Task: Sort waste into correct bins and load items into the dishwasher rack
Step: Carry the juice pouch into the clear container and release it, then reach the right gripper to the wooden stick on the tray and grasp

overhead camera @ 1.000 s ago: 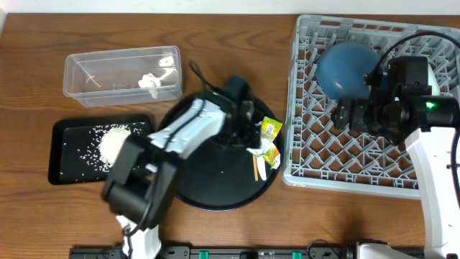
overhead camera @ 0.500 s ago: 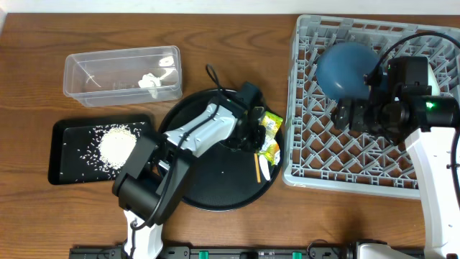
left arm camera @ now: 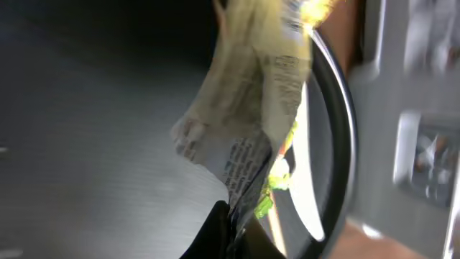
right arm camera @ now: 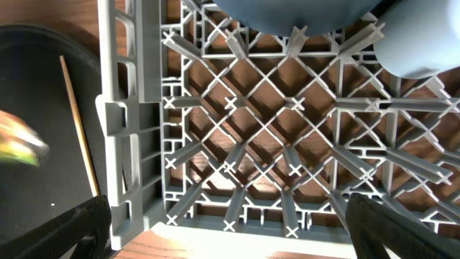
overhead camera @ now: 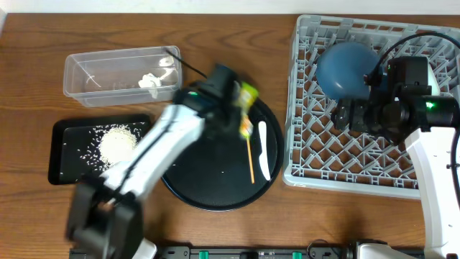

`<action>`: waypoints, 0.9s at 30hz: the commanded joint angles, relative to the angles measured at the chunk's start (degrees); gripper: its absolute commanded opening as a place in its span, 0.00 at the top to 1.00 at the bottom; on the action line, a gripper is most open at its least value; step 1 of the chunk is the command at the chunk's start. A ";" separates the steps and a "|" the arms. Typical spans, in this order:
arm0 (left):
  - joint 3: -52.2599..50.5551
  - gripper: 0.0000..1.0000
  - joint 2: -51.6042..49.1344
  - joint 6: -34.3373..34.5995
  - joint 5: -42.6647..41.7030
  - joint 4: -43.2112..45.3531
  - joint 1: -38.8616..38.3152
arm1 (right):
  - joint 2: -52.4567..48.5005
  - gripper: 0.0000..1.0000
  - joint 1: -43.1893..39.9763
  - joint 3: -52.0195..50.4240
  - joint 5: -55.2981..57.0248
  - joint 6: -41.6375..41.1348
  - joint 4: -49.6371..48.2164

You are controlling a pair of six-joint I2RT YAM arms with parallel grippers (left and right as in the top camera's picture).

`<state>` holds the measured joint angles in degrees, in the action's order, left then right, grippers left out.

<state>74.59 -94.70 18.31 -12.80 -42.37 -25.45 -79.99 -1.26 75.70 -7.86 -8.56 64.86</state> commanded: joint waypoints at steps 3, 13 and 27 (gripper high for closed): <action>0.57 0.94 7.61 -3.32 10.10 5.42 13.46 | 0.13 0.01 0.48 -0.17 0.37 0.46 0.11; 0.55 0.92 1.62 -3.23 4.59 20.57 31.76 | 0.13 0.01 0.48 -0.17 0.33 0.44 0.50; 0.55 0.30 1.22 -3.21 -0.26 -4.76 34.01 | 0.13 0.01 2.51 -0.17 -15.19 4.61 -4.61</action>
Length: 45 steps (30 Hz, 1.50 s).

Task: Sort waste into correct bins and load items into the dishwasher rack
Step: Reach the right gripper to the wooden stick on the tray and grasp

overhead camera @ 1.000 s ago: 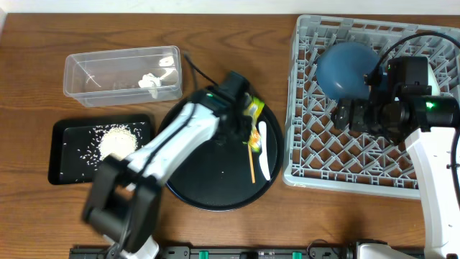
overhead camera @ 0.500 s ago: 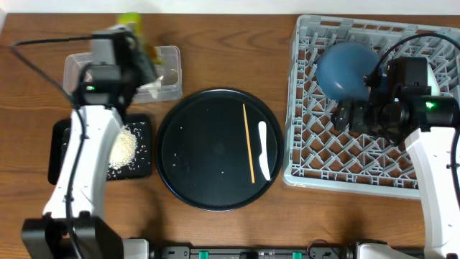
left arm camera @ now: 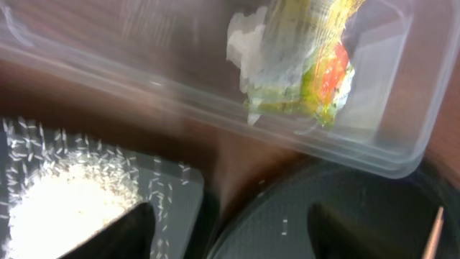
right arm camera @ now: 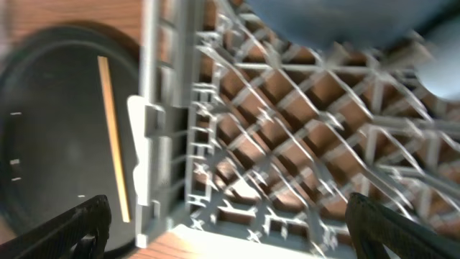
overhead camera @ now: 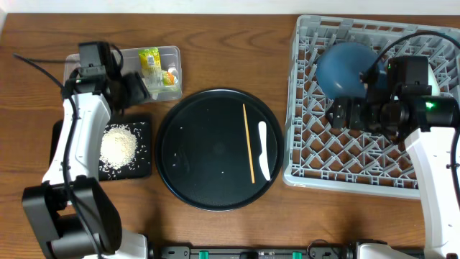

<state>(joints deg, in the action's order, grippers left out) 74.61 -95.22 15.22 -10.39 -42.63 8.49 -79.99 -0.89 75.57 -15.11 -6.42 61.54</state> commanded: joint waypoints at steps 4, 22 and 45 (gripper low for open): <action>0.52 0.29 1.75 -0.17 -2.51 -15.98 0.07 | 0.11 0.30 9.49 -0.04 -10.34 2.80 -5.44; 0.50 0.28 1.77 -0.15 1.01 -27.02 0.11 | -18.58 0.95 32.83 -0.04 8.17 -15.87 -2.16; 0.50 0.28 1.77 -0.15 0.98 -26.97 0.11 | -19.98 0.84 33.48 0.26 16.76 -18.21 3.78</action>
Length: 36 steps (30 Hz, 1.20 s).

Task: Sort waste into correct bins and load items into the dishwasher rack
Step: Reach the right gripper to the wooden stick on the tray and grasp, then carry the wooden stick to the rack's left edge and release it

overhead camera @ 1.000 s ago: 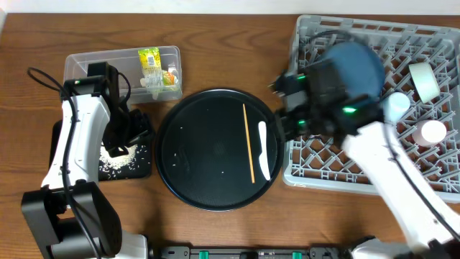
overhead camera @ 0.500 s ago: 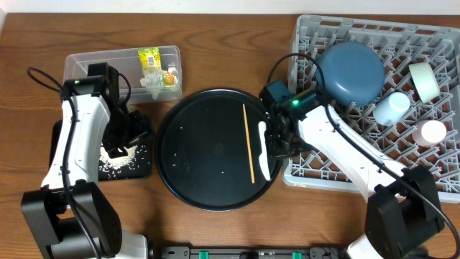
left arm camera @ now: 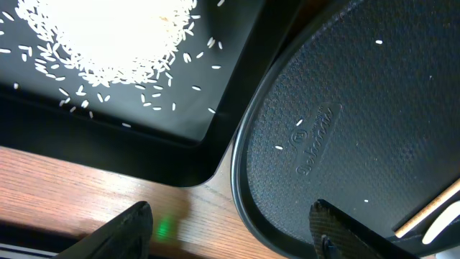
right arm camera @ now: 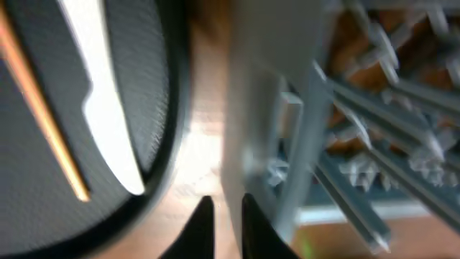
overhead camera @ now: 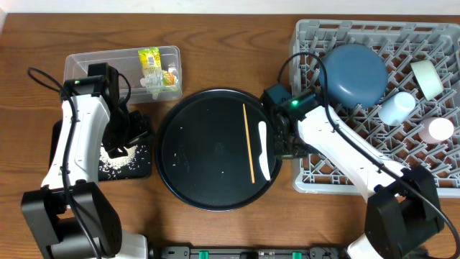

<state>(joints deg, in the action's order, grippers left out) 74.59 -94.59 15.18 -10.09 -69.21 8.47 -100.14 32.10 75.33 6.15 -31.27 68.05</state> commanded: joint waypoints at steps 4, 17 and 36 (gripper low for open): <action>0.52 0.28 1.14 -0.11 0.68 -0.39 0.13 | 0.15 0.53 2.49 0.72 -15.78 10.34 -11.96; 0.52 0.28 1.14 -0.11 0.68 -0.37 0.13 | -6.78 0.49 9.03 0.70 -6.12 -2.49 -24.13; 0.52 0.28 1.14 -0.11 0.68 -0.35 0.13 | -18.51 0.98 13.62 0.70 -1.60 -7.93 -24.11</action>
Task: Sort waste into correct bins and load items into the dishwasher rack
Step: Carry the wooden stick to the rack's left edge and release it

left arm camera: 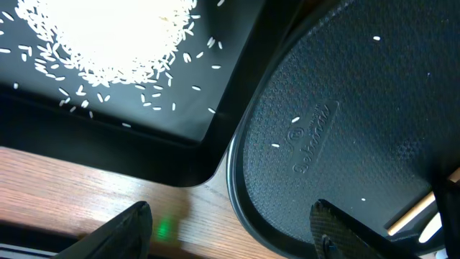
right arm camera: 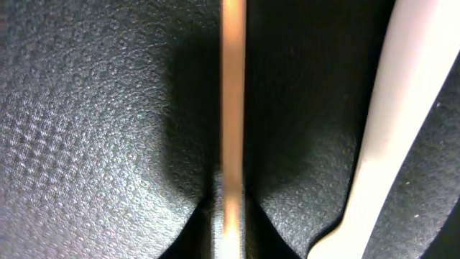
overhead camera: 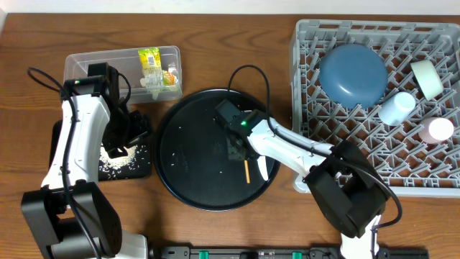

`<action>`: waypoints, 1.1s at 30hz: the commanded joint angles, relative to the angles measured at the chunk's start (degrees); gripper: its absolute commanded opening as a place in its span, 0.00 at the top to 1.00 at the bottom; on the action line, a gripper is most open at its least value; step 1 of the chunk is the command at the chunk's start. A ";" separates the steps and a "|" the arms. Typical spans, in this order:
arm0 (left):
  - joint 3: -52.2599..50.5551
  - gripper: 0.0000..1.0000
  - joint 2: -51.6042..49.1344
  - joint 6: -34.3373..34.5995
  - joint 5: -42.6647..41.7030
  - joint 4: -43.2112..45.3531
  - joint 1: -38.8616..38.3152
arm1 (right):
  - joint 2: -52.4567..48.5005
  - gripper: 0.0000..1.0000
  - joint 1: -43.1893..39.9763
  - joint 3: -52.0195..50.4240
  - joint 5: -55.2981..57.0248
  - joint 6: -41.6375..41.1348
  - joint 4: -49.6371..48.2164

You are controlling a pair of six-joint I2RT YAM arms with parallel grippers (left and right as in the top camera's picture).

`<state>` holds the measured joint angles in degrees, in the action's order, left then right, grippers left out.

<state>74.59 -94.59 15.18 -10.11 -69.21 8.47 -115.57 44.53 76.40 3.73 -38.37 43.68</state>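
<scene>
A thin wooden stick [right arm camera: 231, 93] lies on the round black plate [overhead camera: 194, 158], and my right gripper [right arm camera: 230, 219] is shut on it near the plate's middle. From overhead the right gripper [overhead camera: 237, 146] hides most of the stick; only its near end [overhead camera: 246, 171] shows. Just right of the stick lies a white plastic knife [right arm camera: 388, 122], also on the plate [overhead camera: 262, 167]. My left gripper [left arm camera: 230, 226] hangs open and empty over the gap between the rice tray [left arm camera: 165, 155] and the plate [left arm camera: 338, 144].
The clear bin [overhead camera: 93, 68] at the back left holds a yellow-green wrapper [overhead camera: 151, 60]. A black tray [overhead camera: 61, 147] with rice [left arm camera: 108, 29] lies below it. The grey dishwasher rack [overhead camera: 298, 173] on the right holds a blue bowl [overhead camera: 352, 74] and three cups.
My right gripper has moved from the plate's right edge beside the rack to the plate's middle, and is now shut on the wooden stick. The left arm has not moved.
First my left gripper held a wrapper above the plate while the right stood open over the rack. Then the wrapper lay in the clear bin with the left gripper open. Later the left hung over the rice tray and the right, shut, at the plate's edge; now it holds the stick.
</scene>
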 commanded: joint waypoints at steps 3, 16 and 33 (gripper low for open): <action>0.52 0.28 1.14 -0.11 0.70 -0.35 0.13 | -3.08 0.99 1.18 -0.37 0.96 -0.83 0.31; 0.52 0.28 1.14 -0.11 0.70 -0.37 0.13 | 13.75 0.99 -4.50 9.11 6.93 2.93 13.25; 0.52 0.28 1.14 -0.11 0.70 -0.20 0.13 | 24.48 0.99 -21.70 0.37 11.47 6.32 19.82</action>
<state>74.59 -94.59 15.18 -10.11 -69.12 8.47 -90.32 23.73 80.31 14.09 -33.45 64.60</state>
